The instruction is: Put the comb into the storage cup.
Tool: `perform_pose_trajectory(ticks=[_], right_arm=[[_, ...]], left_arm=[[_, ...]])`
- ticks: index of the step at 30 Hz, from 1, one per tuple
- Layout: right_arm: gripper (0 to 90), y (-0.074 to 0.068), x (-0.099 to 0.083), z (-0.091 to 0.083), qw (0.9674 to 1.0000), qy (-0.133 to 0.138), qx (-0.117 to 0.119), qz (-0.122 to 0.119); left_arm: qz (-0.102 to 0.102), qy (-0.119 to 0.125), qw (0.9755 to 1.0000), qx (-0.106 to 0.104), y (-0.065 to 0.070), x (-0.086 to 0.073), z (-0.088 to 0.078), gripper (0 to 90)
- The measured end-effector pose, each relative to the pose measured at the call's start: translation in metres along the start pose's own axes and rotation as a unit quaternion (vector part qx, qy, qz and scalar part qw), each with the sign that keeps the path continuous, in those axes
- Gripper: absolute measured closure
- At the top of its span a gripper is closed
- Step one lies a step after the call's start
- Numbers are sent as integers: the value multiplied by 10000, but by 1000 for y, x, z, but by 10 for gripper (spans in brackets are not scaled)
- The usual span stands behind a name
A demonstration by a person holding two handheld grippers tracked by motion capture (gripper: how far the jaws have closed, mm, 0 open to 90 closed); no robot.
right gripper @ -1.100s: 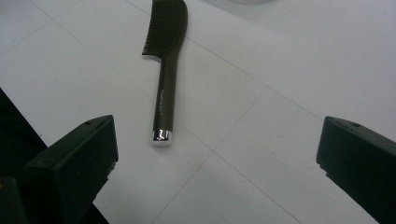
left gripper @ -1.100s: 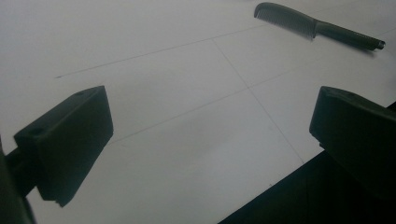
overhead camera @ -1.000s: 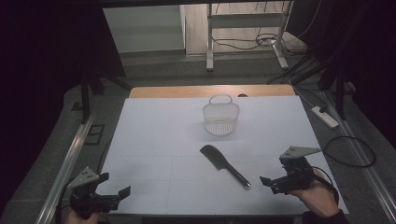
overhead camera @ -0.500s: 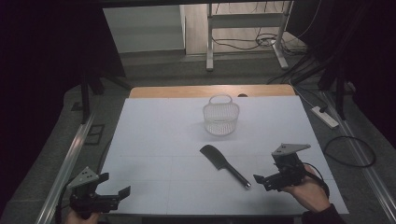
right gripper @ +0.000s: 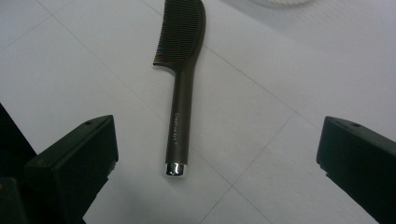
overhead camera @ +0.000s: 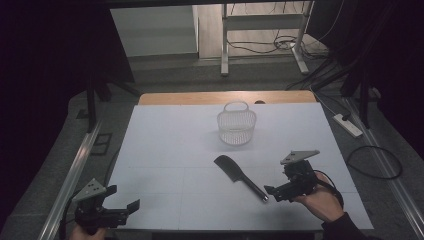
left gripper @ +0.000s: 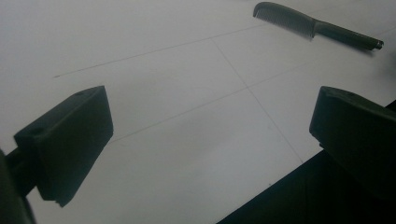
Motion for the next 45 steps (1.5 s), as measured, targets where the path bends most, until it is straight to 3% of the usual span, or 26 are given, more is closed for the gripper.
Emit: perform_pose_trajectory(ticks=[17,27,37,40,41,43,45], right_arm=[[0,-9,22,23,9989,-368,234,-195],[0,-16,33,42,9961,-681,380,-403],[0,-21,41,56,9937,-892,378,-563],[89,-22,43,58,9934,-872,346,-655],[185,-22,44,57,9924,-862,386,-791],[318,-23,45,57,9924,-788,465,-818],[360,-23,45,56,9925,-752,496,-827]], left_arm=[[-5,5,10000,-8,0,0,0,2],[-5,-1,10000,-15,0,0,0,2],[-20,3,10000,-34,-1,0,0,2],[-17,-4,10000,-33,-1,0,0,2],[-15,-7,10000,-32,-1,0,0,3],[-16,-10,10000,-32,-1,0,0,3],[-18,-10,10000,-33,-1,0,0,3]])
Point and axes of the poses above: each handheld gripper's, and its own axes: z roughly forward along the jaws, x roughly out of its top, y roughly to its right, the point moved 3 cm from there along z, roughly forward along the jaws, and after that the axes turned 12 degrees about -z, right-handed, at the moved point
